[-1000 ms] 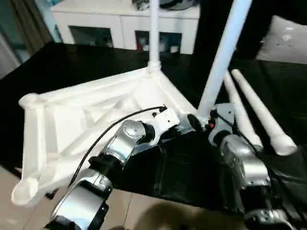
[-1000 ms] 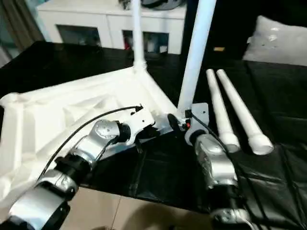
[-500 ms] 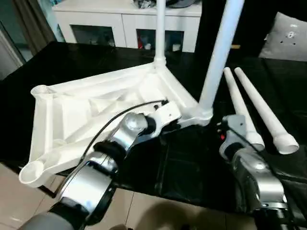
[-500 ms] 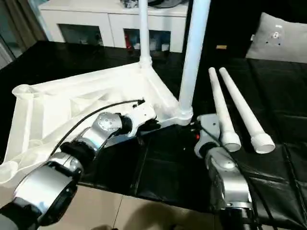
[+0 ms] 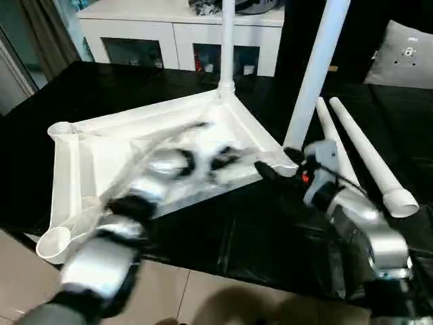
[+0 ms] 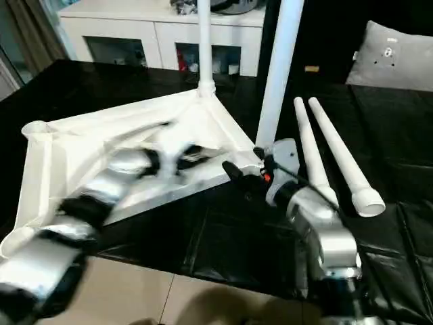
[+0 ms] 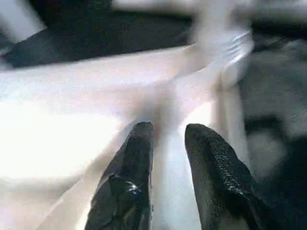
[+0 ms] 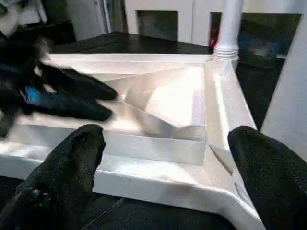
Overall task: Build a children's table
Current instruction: Rotate table base
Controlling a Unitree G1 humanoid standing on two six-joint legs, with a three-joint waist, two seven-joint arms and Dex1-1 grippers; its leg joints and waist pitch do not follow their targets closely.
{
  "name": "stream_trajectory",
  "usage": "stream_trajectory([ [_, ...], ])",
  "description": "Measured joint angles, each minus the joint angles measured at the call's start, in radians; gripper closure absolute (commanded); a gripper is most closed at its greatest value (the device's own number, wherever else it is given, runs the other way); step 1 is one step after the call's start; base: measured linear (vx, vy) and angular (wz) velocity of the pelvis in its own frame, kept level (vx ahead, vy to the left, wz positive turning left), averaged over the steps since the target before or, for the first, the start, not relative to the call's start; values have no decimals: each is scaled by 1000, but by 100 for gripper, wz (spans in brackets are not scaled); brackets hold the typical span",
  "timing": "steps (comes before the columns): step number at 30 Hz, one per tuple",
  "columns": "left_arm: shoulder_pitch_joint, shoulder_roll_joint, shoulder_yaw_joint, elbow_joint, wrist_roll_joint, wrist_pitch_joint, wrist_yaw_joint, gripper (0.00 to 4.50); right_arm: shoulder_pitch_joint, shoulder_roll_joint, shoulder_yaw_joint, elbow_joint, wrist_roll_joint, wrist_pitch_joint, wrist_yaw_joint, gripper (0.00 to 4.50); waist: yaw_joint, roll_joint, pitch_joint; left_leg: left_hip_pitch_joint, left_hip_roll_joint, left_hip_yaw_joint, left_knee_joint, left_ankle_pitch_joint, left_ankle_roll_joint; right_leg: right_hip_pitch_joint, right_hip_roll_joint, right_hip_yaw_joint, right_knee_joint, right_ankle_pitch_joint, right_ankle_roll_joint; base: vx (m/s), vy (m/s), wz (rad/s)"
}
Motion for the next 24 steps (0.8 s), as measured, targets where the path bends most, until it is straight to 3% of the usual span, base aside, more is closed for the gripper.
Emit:
stream_trajectory([
  [5,168,134,30,-291,7,136,-52,323,-102,-55,34,163,-32,-16,66,0,-1,-4,1,-1,0,0,1,0,0,-4,0,1,1,2,-3,0,0,0],
  [11,326,219,61,-624,-40,330,-92,323,-269,-102,38,449,-71,-131,134,0,10,-5,1,-1,0,2,3,0,0,-4,-1,1,2,4,-7,0,0,0],
  [19,364,260,86,-737,-31,456,-54,323,-477,-105,13,836,-125,-333,-10,0,9,-6,2,-1,0,2,6,2,-3,-4,0,2,5,5,-8,0,0,0],
  [22,360,292,111,-736,7,492,5,323,-488,-103,-8,847,-136,-371,-25,0,7,-7,1,0,0,2,6,2,-3,-4,1,2,7,5,-9,0,0,0],
  [24,348,324,111,-710,57,503,63,323,-451,-75,-10,788,-127,-365,13,0,4,-8,1,-1,1,1,6,2,-3,-4,2,1,7,4,-8,0,0,0],
])
